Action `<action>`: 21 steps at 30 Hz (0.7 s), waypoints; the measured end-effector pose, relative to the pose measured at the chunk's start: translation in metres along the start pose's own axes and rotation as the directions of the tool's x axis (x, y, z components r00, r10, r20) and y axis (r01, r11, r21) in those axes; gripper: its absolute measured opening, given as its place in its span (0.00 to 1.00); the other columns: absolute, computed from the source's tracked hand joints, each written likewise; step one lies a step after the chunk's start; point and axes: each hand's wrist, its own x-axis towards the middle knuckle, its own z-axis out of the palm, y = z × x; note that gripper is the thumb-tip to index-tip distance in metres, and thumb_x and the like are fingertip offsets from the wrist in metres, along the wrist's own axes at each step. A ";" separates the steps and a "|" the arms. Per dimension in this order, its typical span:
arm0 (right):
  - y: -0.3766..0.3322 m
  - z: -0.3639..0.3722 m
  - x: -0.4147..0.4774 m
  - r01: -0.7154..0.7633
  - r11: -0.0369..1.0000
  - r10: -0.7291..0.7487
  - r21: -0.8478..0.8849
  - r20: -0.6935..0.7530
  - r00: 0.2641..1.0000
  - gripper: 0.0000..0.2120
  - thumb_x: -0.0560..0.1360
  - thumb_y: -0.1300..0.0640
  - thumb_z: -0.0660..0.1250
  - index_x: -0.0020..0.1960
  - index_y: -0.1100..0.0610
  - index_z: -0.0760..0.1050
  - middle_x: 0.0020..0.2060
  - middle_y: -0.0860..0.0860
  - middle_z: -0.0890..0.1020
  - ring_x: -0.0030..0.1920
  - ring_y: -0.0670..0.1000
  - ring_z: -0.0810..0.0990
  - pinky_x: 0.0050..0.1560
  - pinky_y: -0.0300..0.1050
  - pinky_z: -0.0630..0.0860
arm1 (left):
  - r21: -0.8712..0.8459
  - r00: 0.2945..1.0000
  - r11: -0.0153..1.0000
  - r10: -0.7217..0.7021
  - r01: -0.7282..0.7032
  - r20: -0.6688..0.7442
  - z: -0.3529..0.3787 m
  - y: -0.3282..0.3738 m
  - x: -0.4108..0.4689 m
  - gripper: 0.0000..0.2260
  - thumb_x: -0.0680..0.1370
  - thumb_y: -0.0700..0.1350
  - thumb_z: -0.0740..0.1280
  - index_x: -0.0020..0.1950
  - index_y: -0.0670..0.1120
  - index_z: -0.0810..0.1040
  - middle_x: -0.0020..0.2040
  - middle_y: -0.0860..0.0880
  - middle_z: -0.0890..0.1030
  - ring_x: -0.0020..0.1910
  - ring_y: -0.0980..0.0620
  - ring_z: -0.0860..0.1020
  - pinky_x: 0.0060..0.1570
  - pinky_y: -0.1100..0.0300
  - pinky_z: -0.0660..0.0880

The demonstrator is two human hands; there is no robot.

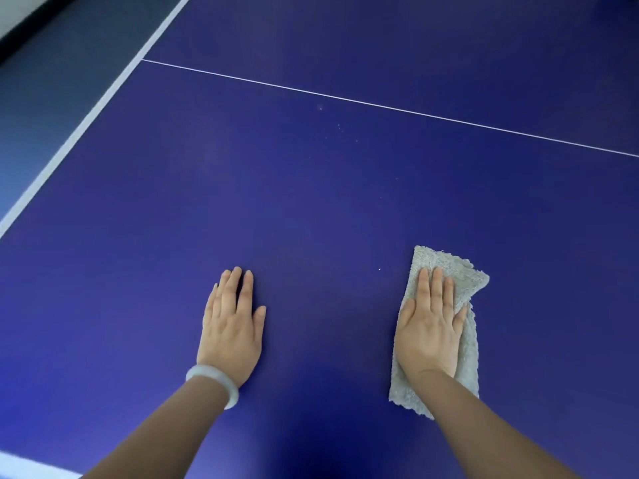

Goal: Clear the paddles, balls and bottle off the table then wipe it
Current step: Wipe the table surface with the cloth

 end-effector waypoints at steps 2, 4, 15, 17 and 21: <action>0.001 0.002 0.000 -0.003 1.000 0.003 0.001 -0.001 1.000 0.26 0.83 0.49 0.39 0.80 0.49 0.43 0.79 0.45 0.44 0.79 0.47 0.40 0.78 0.55 0.39 | 0.060 1.000 0.998 -0.013 0.013 -0.005 0.003 0.001 0.003 0.30 0.81 0.54 0.42 0.78 0.40 0.60 0.78 0.41 0.60 0.78 0.44 0.55 0.77 0.48 0.52; 0.002 0.002 0.001 -0.012 1.000 0.012 -0.002 0.003 1.000 0.26 0.83 0.50 0.41 0.80 0.49 0.43 0.79 0.45 0.44 0.79 0.46 0.39 0.78 0.55 0.39 | 0.105 1.000 0.994 -0.021 0.020 0.005 0.006 0.001 0.002 0.30 0.81 0.54 0.41 0.79 0.40 0.58 0.78 0.42 0.59 0.79 0.45 0.54 0.77 0.48 0.52; 0.010 -0.003 -0.082 -0.243 0.968 0.244 0.058 -0.007 0.970 0.27 0.82 0.48 0.38 0.80 0.46 0.38 0.79 0.42 0.41 0.77 0.42 0.36 0.78 0.55 0.39 | 0.134 1.000 0.991 -0.015 0.012 0.022 0.005 0.001 0.002 0.28 0.81 0.51 0.43 0.77 0.39 0.62 0.77 0.41 0.63 0.78 0.43 0.58 0.76 0.47 0.55; 0.006 -0.001 -0.084 -0.306 0.950 0.308 0.056 -0.024 0.951 0.26 0.82 0.49 0.38 0.80 0.47 0.39 0.79 0.44 0.42 0.78 0.44 0.37 0.78 0.57 0.39 | 0.130 0.999 0.991 -0.012 0.008 0.032 0.005 0.001 0.002 0.28 0.81 0.51 0.44 0.77 0.39 0.62 0.76 0.40 0.63 0.77 0.42 0.59 0.76 0.46 0.57; -0.030 0.000 -0.045 -0.425 0.903 0.427 0.068 -0.013 0.904 0.27 0.82 0.51 0.39 0.80 0.52 0.37 0.80 0.50 0.42 0.79 0.50 0.39 0.78 0.59 0.42 | 0.130 0.999 0.991 -0.008 0.002 0.041 0.005 0.000 0.000 0.28 0.81 0.50 0.44 0.77 0.38 0.62 0.76 0.40 0.64 0.77 0.42 0.59 0.76 0.45 0.56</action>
